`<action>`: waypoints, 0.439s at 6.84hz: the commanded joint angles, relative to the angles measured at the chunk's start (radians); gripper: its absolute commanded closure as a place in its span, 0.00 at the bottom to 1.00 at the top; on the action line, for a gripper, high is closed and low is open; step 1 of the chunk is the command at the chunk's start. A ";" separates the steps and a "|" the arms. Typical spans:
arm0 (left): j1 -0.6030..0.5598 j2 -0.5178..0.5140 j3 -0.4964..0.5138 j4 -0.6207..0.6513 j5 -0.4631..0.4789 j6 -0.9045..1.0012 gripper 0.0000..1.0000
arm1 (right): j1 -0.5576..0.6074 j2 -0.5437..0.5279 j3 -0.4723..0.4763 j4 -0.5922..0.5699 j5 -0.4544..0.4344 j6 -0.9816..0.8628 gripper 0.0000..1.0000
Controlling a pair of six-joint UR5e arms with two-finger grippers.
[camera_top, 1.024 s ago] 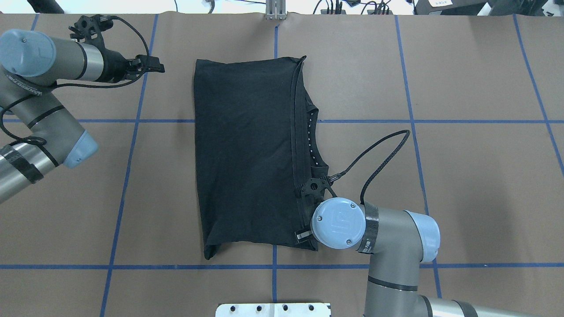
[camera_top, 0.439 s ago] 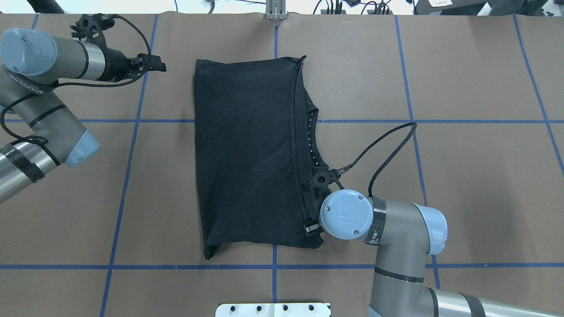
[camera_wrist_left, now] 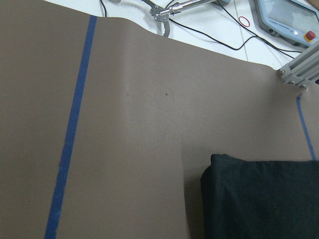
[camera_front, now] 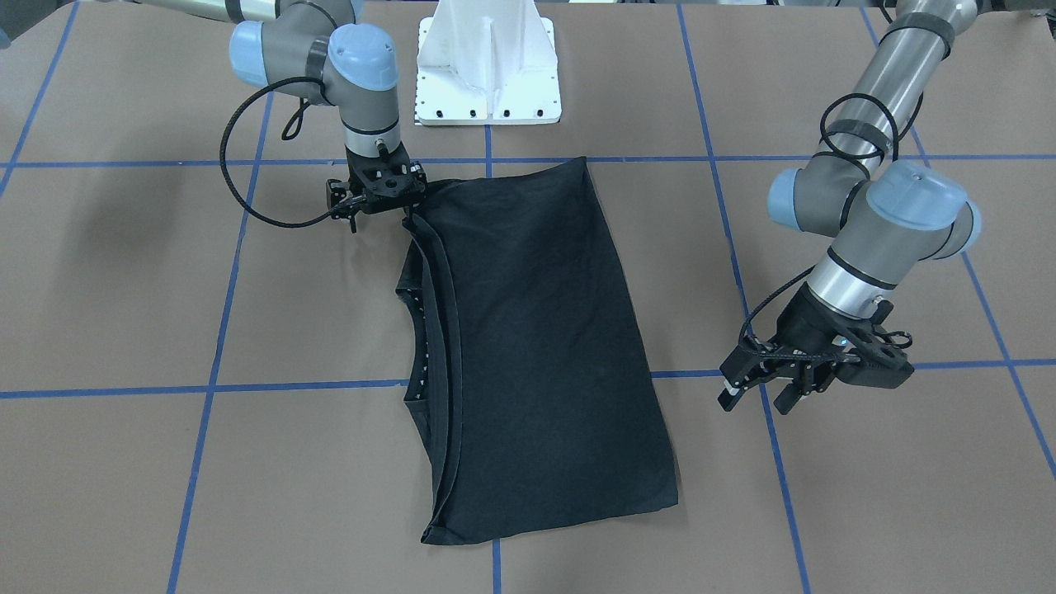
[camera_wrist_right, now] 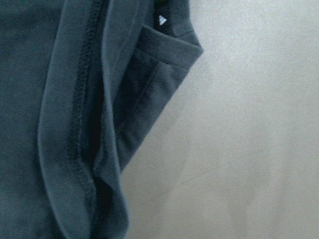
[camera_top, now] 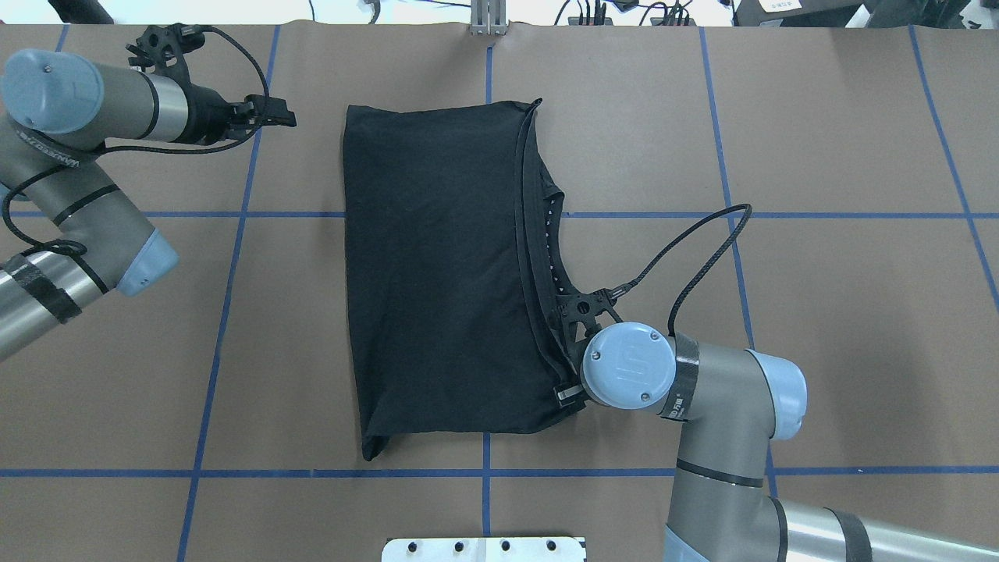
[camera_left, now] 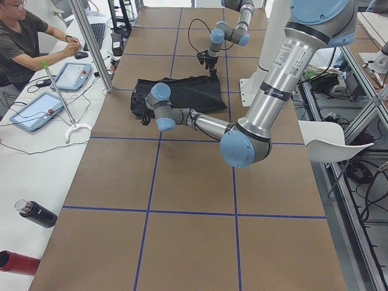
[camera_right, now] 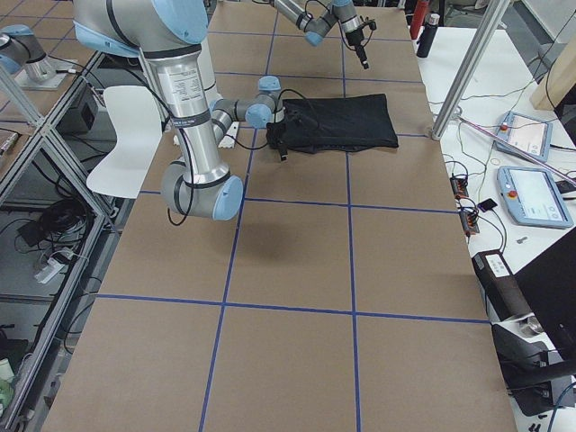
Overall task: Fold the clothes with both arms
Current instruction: 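Lower the right gripper onto the shirt's side edge near the armhole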
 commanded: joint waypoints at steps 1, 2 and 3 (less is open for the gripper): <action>0.000 -0.002 0.000 0.001 0.000 0.000 0.00 | 0.031 -0.007 0.007 0.000 0.012 -0.030 0.00; 0.000 -0.002 0.000 0.003 0.000 0.002 0.00 | 0.054 -0.005 0.019 -0.001 0.044 -0.030 0.00; 0.000 -0.002 0.002 0.003 0.000 0.002 0.00 | 0.068 0.008 0.024 0.000 0.059 -0.030 0.00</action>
